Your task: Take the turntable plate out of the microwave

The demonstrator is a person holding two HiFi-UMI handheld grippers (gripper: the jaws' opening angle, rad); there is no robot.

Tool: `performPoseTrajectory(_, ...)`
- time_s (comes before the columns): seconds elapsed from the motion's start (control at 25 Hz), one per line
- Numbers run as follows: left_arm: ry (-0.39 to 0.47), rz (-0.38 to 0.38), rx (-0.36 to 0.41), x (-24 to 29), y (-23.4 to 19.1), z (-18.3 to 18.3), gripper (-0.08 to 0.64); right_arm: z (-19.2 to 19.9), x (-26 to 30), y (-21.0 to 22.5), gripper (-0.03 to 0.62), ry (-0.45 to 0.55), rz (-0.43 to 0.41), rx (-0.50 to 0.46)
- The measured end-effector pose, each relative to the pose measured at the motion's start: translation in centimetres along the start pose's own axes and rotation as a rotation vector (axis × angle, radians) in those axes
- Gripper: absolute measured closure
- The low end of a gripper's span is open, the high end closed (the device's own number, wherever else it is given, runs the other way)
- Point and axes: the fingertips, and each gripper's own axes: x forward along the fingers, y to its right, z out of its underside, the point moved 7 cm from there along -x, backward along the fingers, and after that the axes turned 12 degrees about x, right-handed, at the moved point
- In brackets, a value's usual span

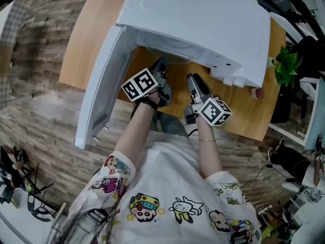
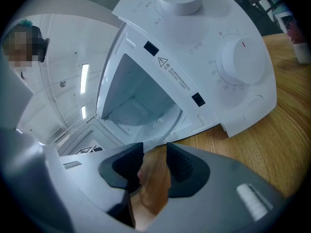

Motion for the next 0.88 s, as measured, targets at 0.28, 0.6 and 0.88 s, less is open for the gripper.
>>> performPoseTrajectory(0.28, -0.012, 0.003, -0.009, -1.0, 0.0, 0.7, 0.502, 0.0, 1.0, 0.0, 0.44, -0.019, -0.014, 0.014)
performPoseTrajectory(0.6, -0.023, 0.013, -0.024, -1.8, 0.2, 1.5, 0.503, 0.1, 2.1, 0.2, 0.423, -0.03, -0.037, 0.088)
performPoseTrajectory(0.88, -0.038, 0.018, -0.024, -2.5, 0.2, 1.8, 0.504, 0.4, 3.0, 1.1, 0.402, -0.007, -0.055, 0.197)
